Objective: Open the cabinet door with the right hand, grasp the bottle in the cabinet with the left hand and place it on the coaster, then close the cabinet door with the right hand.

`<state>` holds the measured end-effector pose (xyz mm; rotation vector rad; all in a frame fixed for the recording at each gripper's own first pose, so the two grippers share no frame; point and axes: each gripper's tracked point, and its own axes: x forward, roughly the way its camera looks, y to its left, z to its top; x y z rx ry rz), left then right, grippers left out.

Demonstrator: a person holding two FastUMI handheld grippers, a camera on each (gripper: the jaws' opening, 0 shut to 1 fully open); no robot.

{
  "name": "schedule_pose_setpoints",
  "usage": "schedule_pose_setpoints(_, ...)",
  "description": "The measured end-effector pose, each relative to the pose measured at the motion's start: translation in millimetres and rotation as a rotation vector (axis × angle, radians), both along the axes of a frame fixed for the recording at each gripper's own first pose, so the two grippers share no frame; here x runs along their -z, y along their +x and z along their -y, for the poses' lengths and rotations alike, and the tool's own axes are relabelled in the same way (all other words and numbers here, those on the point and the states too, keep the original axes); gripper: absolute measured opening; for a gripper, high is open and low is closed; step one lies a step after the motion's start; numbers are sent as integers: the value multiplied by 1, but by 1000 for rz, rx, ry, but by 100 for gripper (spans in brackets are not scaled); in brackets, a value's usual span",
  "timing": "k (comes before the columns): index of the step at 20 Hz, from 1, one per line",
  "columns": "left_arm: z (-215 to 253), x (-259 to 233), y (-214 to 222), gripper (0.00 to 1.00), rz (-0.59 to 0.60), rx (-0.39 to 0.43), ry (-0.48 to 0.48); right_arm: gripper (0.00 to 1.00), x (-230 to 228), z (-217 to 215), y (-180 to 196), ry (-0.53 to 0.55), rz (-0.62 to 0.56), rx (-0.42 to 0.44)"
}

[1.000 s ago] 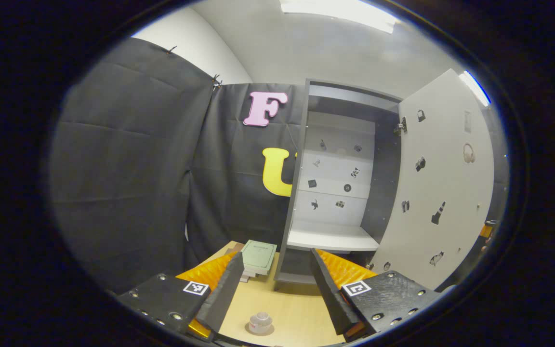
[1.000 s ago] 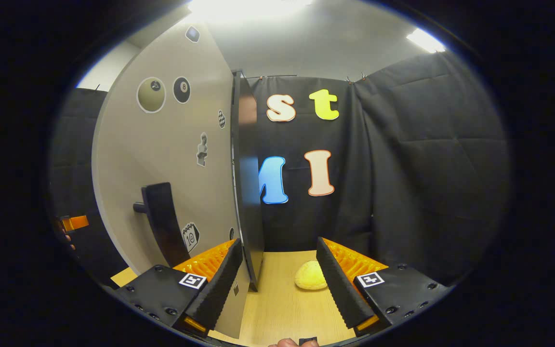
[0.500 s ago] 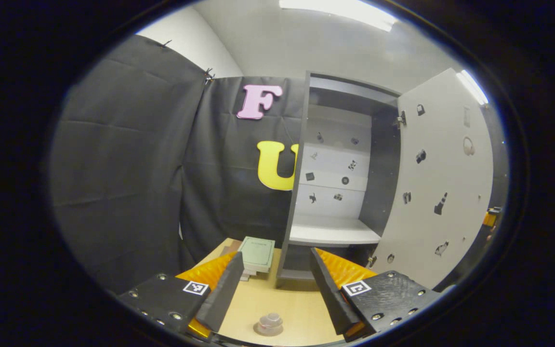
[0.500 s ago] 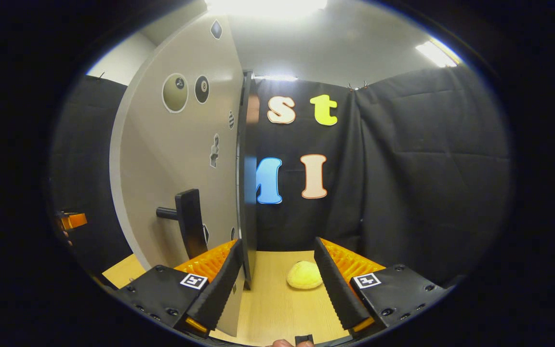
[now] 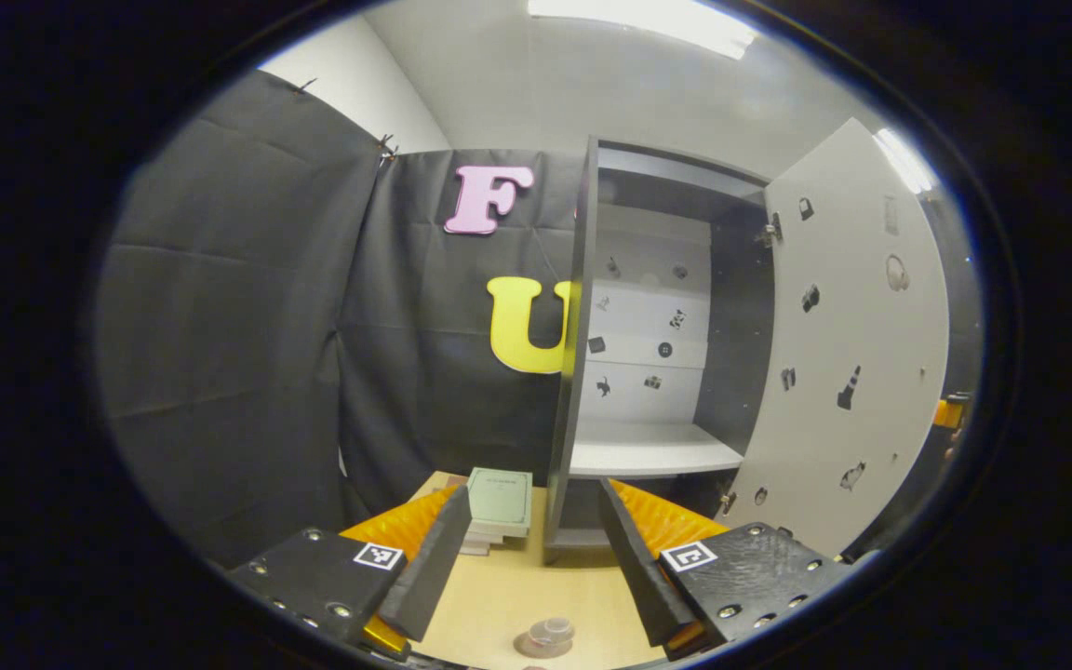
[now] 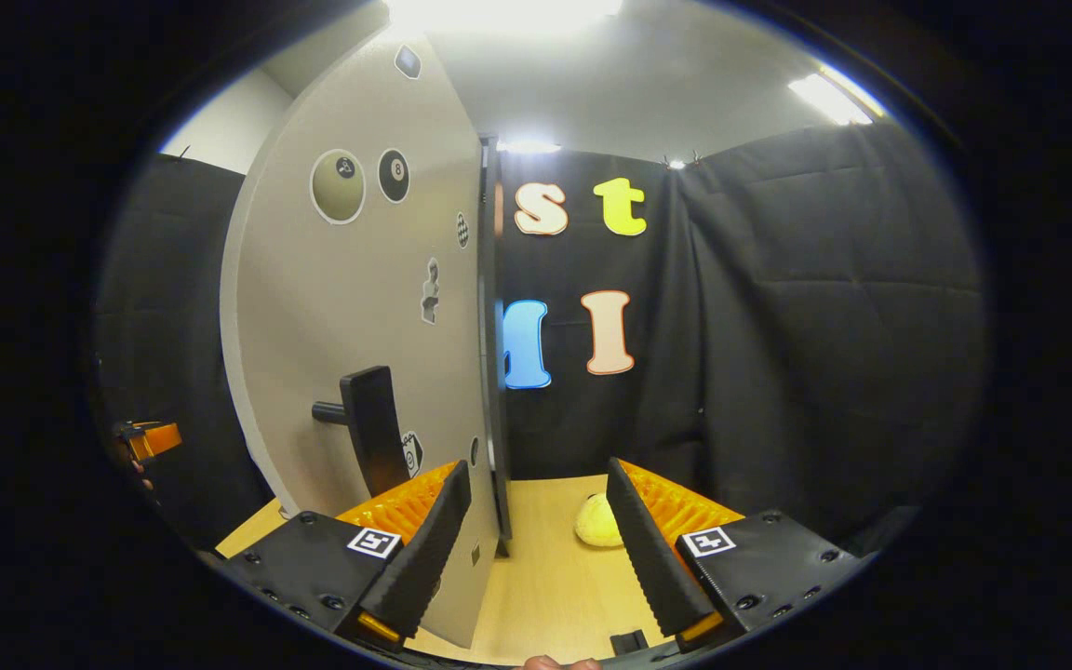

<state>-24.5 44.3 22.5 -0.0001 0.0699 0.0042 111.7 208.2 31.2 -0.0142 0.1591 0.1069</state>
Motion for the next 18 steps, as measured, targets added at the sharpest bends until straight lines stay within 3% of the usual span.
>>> schedule_pose_setpoints(13, -56, 9, 16, 85, -7, 10, -16, 90, 4, -59, 1, 60, -29, -106)
schedule_pose_setpoints(14, -59, 10, 16, 82, -7, 12, -18, 94, 4, -65, 2, 61, -31, -117)
schedule_pose_setpoints(18, -81, 9, 23, 82, 0, 9, -37, 94, 3, -83, 0, 37, -18, -172)
